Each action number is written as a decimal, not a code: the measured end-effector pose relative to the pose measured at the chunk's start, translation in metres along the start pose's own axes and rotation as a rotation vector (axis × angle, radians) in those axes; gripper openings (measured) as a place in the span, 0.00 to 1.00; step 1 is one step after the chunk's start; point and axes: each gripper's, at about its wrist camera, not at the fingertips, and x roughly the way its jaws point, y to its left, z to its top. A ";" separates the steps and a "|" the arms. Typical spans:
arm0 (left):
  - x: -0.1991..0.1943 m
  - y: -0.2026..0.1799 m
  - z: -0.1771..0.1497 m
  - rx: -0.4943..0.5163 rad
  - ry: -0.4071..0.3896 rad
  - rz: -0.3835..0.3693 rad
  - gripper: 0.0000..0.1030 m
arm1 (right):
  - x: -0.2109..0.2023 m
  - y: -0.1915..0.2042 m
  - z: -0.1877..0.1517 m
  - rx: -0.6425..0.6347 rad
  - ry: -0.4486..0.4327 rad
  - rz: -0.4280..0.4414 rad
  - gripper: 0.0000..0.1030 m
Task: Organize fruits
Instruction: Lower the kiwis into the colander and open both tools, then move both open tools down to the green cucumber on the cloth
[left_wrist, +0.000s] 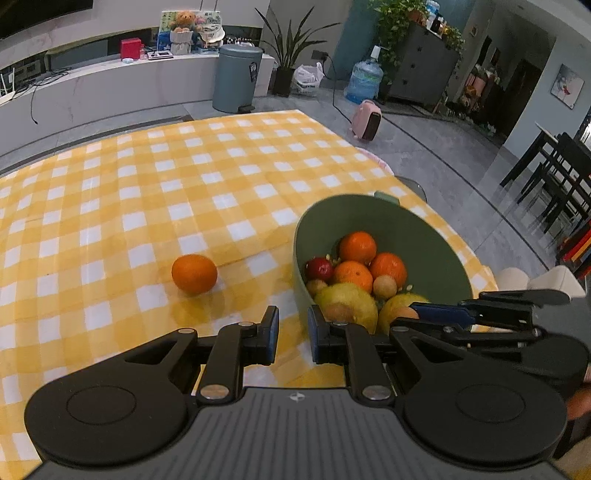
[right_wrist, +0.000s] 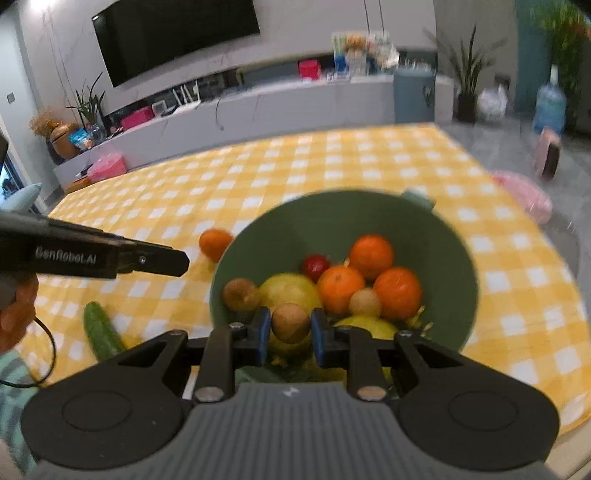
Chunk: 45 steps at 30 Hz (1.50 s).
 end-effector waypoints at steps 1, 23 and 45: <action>0.000 0.000 -0.002 0.004 0.003 -0.001 0.17 | 0.002 -0.001 0.001 0.014 0.015 0.006 0.19; -0.006 0.023 -0.016 -0.014 0.013 0.012 0.19 | 0.023 -0.014 0.030 0.379 0.050 0.184 0.28; -0.022 0.039 -0.025 -0.046 0.021 0.037 0.19 | 0.014 -0.012 0.009 0.353 0.105 0.098 0.17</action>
